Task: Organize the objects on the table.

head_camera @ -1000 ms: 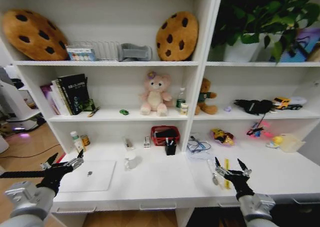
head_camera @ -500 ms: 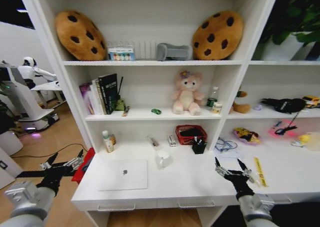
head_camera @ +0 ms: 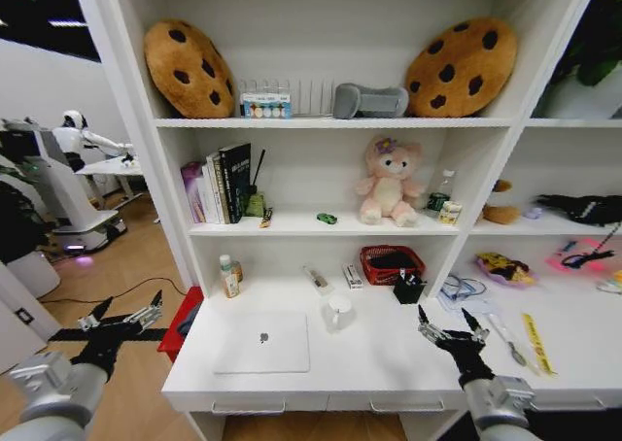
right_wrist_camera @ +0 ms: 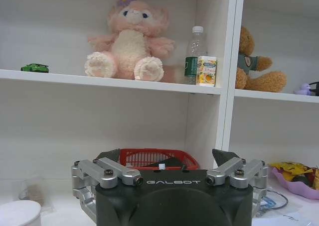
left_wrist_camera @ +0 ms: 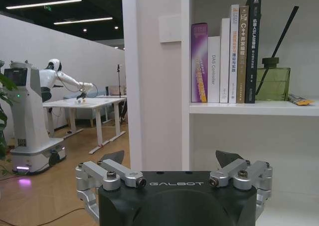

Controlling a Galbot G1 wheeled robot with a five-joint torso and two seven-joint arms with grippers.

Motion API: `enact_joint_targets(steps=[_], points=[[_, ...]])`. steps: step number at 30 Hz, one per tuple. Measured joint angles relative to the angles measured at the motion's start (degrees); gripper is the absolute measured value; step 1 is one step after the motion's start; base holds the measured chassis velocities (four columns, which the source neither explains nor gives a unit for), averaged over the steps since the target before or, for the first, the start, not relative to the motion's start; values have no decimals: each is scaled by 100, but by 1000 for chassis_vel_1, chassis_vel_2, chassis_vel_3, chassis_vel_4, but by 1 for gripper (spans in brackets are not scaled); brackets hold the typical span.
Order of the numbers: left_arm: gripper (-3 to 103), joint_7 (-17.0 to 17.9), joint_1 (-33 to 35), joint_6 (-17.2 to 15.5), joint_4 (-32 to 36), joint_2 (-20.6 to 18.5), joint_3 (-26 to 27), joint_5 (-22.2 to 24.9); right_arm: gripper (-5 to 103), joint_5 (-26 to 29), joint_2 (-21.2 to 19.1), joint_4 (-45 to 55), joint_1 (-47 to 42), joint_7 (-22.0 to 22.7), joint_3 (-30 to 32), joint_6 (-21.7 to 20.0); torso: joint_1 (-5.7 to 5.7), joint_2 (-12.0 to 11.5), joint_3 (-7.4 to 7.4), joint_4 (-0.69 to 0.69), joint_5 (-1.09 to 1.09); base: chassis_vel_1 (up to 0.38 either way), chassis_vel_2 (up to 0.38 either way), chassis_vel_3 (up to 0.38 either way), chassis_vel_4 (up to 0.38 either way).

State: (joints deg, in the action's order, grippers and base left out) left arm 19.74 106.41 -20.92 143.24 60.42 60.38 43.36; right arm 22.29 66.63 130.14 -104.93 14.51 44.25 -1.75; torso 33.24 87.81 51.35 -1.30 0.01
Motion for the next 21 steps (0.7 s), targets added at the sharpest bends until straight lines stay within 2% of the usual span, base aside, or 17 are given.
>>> enact_joint_targets(steps=[11, 20, 21], points=[[100, 1, 0, 0, 0, 0, 0, 0, 100, 0, 1, 0, 0, 0, -2, 0, 2, 0, 0, 0, -2, 51, -29, -63, 24], [100, 1, 0, 0, 1, 0, 1, 0, 100, 0, 0, 0, -2, 0, -2, -1, 0, 0, 0, -1, 3, 165, -182, -170, 189], [100, 3, 0, 0, 0, 0, 1, 0, 100, 0, 0, 0, -1, 0, -2, -1, 0, 1, 0, 0, -6, 214, -255, -255, 256]])
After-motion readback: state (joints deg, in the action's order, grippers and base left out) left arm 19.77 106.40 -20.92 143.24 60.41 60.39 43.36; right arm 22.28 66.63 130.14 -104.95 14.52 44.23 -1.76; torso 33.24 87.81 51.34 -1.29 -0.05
